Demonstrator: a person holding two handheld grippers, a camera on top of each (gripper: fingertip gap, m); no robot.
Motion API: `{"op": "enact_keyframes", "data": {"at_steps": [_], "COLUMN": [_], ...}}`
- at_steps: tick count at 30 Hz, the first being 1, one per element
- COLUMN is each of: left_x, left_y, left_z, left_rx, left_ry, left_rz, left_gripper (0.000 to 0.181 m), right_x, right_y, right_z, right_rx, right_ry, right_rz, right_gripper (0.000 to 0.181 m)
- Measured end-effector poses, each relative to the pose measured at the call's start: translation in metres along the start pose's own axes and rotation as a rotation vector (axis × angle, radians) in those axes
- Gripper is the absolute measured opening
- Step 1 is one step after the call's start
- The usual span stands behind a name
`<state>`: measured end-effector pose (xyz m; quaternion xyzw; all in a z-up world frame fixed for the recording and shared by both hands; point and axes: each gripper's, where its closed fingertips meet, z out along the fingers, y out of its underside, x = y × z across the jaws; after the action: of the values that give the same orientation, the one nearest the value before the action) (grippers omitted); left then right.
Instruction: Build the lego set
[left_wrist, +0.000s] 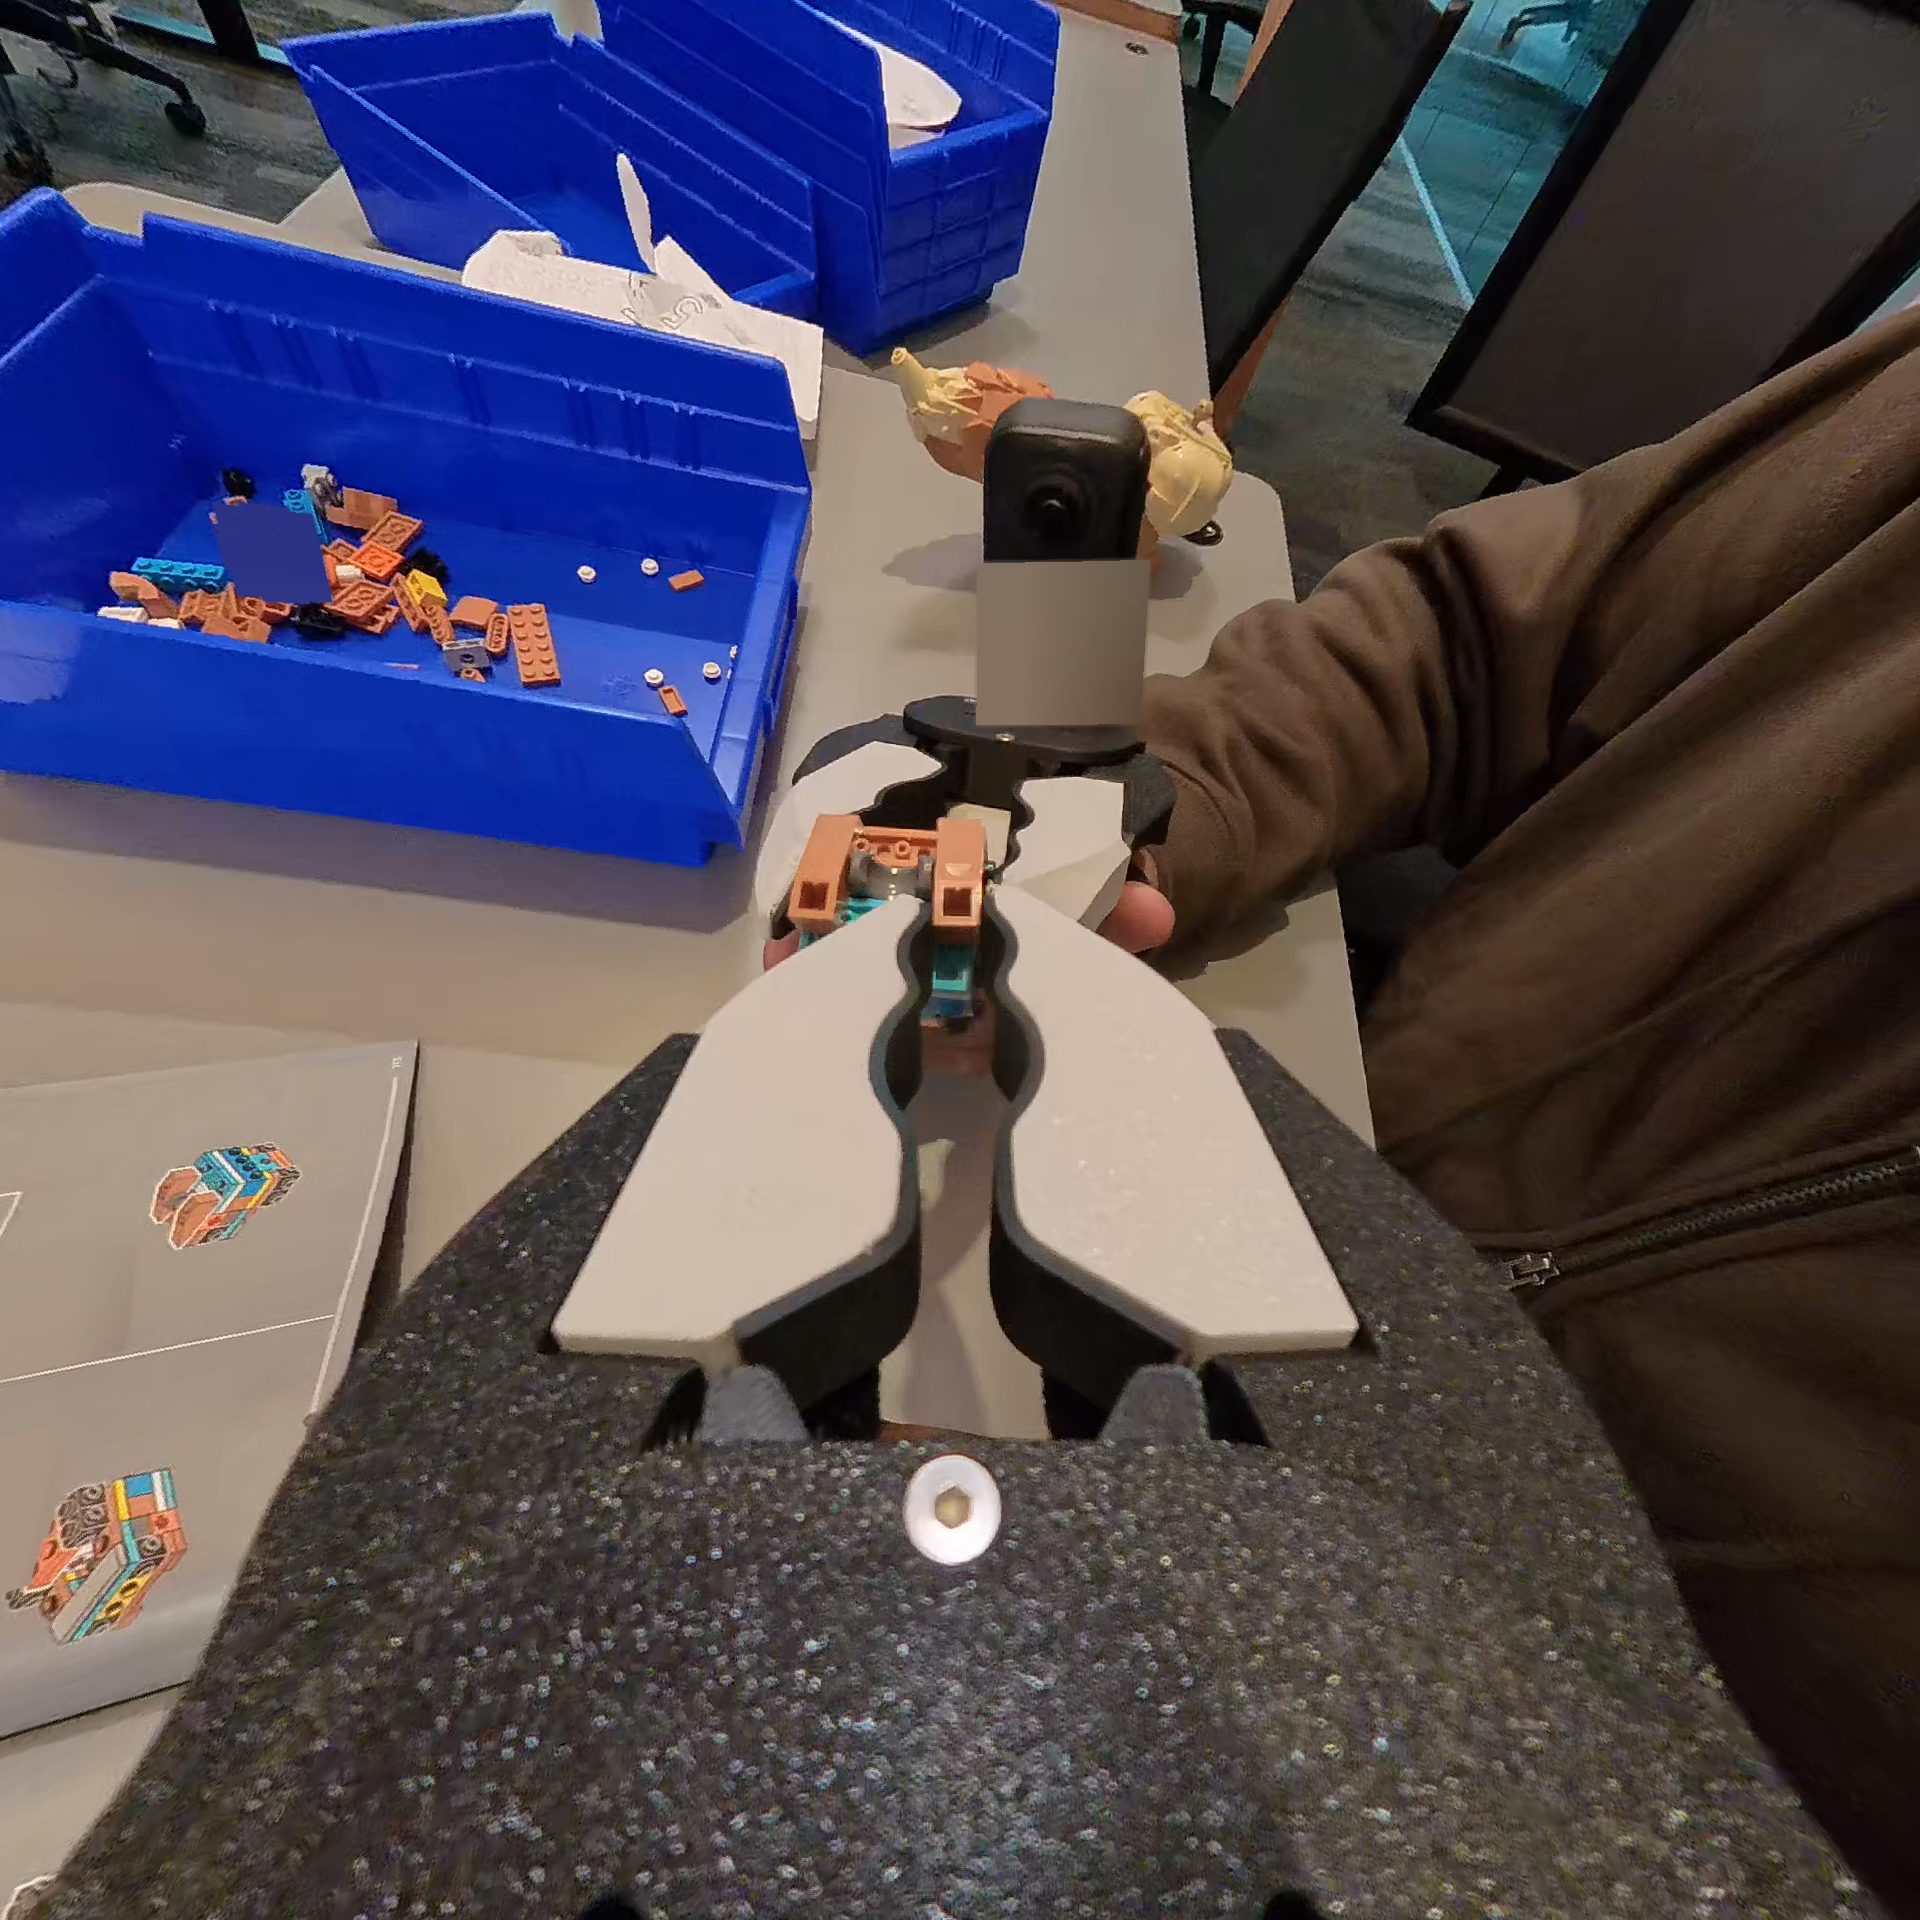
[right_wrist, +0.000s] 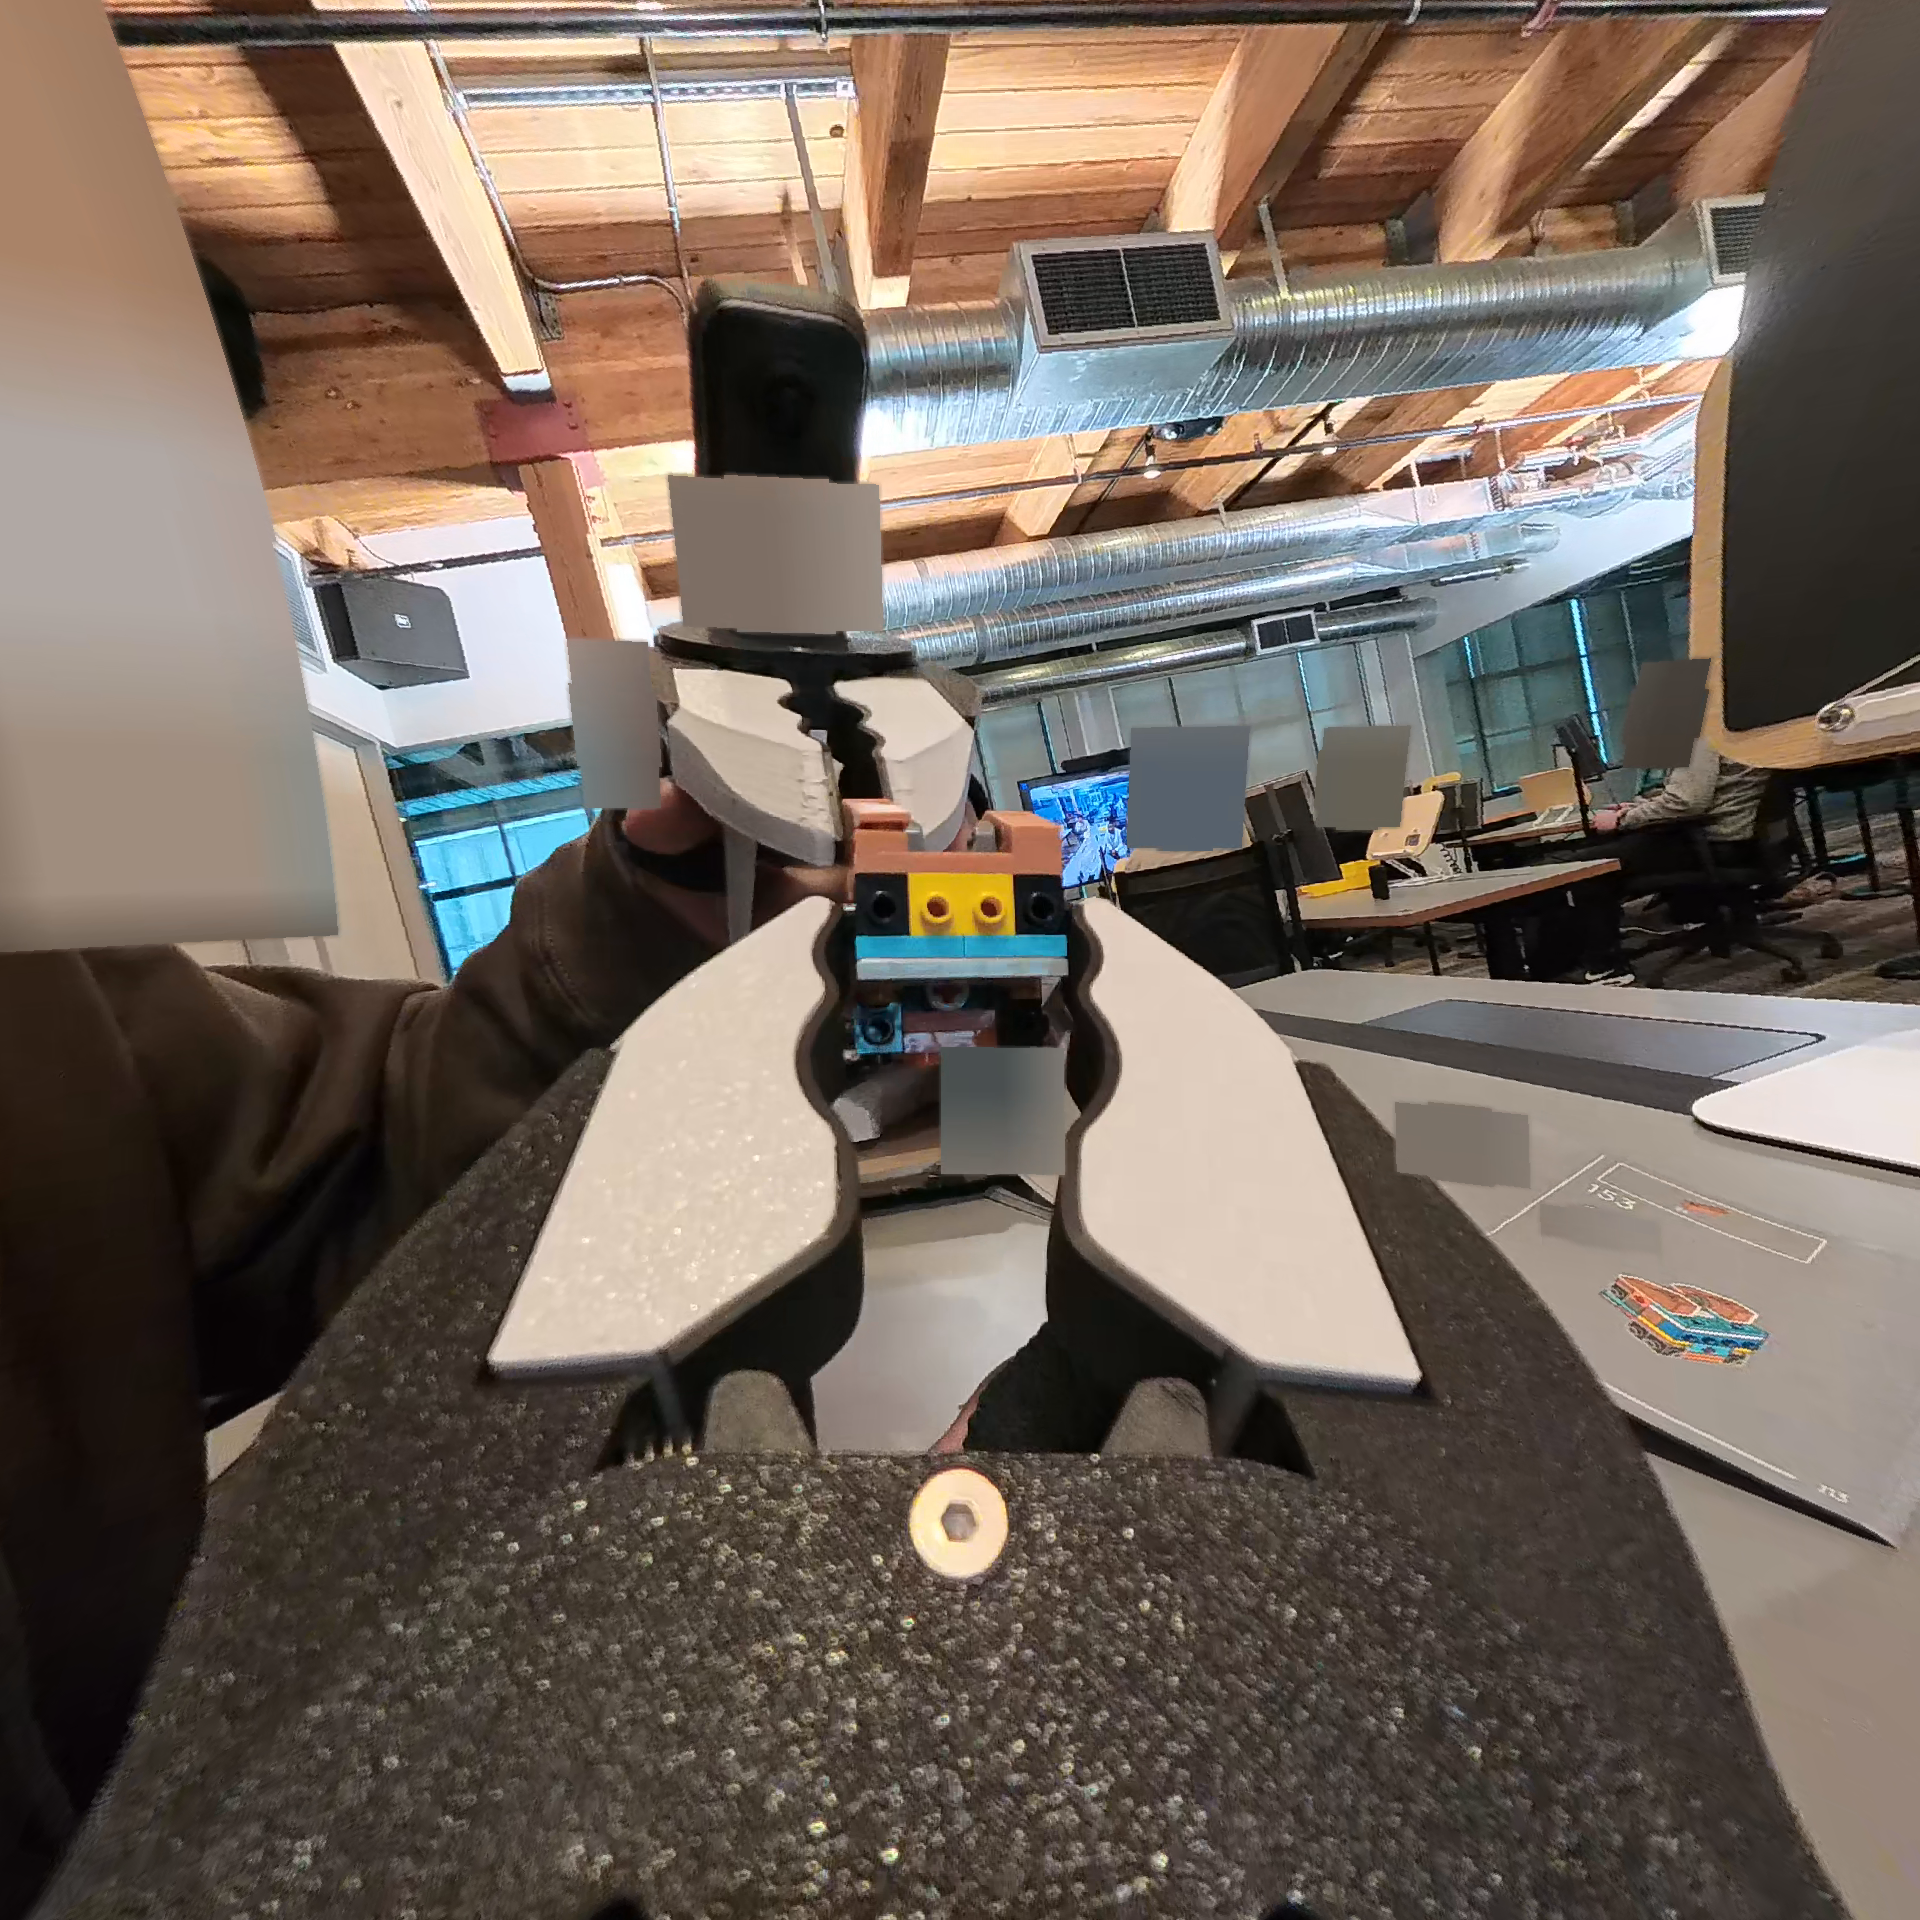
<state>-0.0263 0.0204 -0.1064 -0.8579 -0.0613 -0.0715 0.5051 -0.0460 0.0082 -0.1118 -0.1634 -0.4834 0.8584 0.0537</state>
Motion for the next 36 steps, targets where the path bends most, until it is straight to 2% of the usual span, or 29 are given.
{"op": "enact_keyframes", "data": {"at_steps": [22,25,29,33,36], "left_x": [0.004,0.003,-0.001,-0.007,-0.007], "left_y": [-0.006,-0.012,-0.015,0.000,0.009], "left_z": [-0.004,-0.012,-0.020,-0.011,-0.002], "left_rx": [-0.063,-0.016,0.128,0.224,0.278], "left_ry": [-0.101,-0.136,-0.166,-0.167,-0.150], "left_rz": [0.105,0.127,0.103,0.031,0.015], "left_gripper": [0.018,0.022,0.030,0.043,0.046], "right_x": [-0.007,-0.007,-0.006,-0.006,-0.008], "right_y": [-0.010,-0.013,-0.017,-0.019,-0.019], "right_z": [-0.002,-0.003,-0.004,-0.005,-0.004], "right_rx": [0.058,0.073,0.099,0.118,0.123], "right_ry": [-0.050,-0.060,-0.073,-0.084,-0.092], "right_rz": [0.060,0.080,0.122,0.156,0.162], "right_gripper": [0.039,0.039,0.039,0.039,0.039]}}
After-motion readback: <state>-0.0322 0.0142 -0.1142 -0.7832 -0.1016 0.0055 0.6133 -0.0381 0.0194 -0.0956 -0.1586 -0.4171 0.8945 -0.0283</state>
